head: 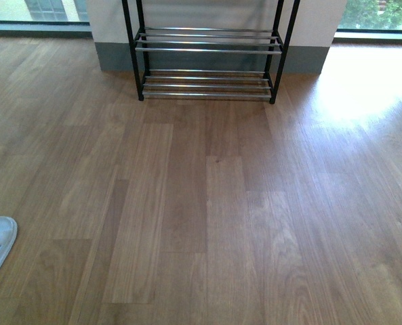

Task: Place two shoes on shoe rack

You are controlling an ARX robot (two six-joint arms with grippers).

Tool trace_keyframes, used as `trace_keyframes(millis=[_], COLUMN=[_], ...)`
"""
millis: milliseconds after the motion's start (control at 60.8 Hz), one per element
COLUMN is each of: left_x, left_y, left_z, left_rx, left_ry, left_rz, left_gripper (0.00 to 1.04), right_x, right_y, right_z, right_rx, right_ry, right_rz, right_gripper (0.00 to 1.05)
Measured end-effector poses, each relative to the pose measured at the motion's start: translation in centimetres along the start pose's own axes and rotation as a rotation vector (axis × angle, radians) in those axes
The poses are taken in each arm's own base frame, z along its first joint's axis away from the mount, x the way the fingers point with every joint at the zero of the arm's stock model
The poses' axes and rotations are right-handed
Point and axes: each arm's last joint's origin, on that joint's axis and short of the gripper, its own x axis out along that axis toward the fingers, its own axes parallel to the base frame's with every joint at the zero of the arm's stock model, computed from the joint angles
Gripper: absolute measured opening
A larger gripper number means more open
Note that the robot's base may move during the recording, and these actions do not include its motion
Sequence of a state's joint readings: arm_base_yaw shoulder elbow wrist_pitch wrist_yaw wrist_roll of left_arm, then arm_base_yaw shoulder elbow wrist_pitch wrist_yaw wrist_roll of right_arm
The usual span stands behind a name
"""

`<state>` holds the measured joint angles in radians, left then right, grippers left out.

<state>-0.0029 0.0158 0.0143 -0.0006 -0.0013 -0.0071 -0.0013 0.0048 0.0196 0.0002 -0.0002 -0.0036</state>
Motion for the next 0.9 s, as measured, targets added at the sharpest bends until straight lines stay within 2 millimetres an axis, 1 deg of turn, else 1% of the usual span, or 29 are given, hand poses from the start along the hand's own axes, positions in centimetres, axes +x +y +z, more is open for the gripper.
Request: trace_keyframes(millis=[905], left_x=[0.0], left_y=[0.0], left_z=[0.0], left_rx=[0.0], left_ry=[0.0], left_rz=[-0.002], left_gripper=[0.95], right_x=[0.0], right_y=[0.0], right_z=[0.0], right_rx=[0.0], right_ry=[0.0], right_rz=[-0.001], right_gripper=[0.95])
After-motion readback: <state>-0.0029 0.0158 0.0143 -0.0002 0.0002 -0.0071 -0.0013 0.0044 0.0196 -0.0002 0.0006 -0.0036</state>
